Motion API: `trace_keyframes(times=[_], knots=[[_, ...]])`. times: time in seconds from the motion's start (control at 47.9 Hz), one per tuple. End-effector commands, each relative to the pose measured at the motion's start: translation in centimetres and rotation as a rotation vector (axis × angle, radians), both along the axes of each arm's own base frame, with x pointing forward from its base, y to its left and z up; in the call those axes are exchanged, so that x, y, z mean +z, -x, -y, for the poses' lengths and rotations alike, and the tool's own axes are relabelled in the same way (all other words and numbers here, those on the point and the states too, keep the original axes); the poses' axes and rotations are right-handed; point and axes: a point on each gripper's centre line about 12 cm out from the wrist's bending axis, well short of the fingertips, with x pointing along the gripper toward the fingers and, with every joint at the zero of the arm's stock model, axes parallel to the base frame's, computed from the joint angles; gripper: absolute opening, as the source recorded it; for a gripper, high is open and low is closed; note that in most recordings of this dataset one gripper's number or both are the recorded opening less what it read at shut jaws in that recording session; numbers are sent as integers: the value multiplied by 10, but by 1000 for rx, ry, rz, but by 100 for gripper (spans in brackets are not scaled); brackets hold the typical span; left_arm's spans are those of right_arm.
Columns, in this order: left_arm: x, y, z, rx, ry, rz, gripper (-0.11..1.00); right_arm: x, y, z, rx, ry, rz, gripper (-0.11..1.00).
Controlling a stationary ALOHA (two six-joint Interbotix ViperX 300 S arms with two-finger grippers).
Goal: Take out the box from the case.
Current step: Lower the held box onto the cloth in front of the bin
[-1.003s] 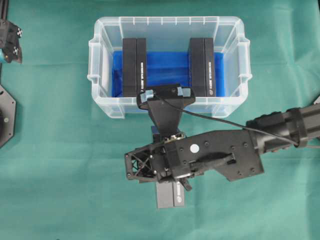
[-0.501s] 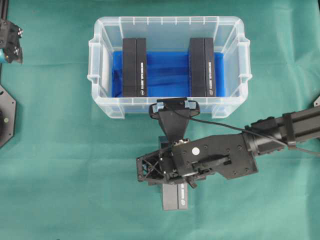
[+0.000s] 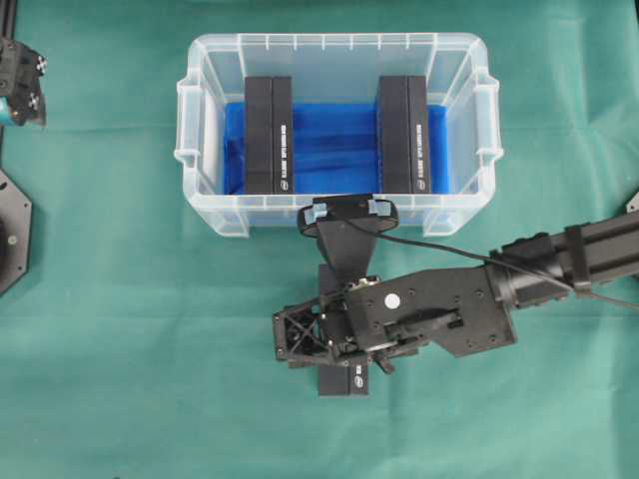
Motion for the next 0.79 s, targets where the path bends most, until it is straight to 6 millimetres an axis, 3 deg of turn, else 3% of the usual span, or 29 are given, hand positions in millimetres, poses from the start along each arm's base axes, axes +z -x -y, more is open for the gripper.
trace_keyframes(times=[0.0,0.188,0.293,0.648,0.773], knots=[[3,-1,-1,-4,-11,12,82,15,-1,2,-4,-6,36,91],[3,-1,-1,-4,-11,12,82,18,-1,6,-6,2,45,91],[3,-1,-1,-4,-11,12,82,29,-1,9,-2,13,66,90],[4,0,0,-2,-11,14,82,113,16,27,-9,97,99,90],[4,0,0,-2,-11,15,82,134,18,32,-13,136,91,90]])
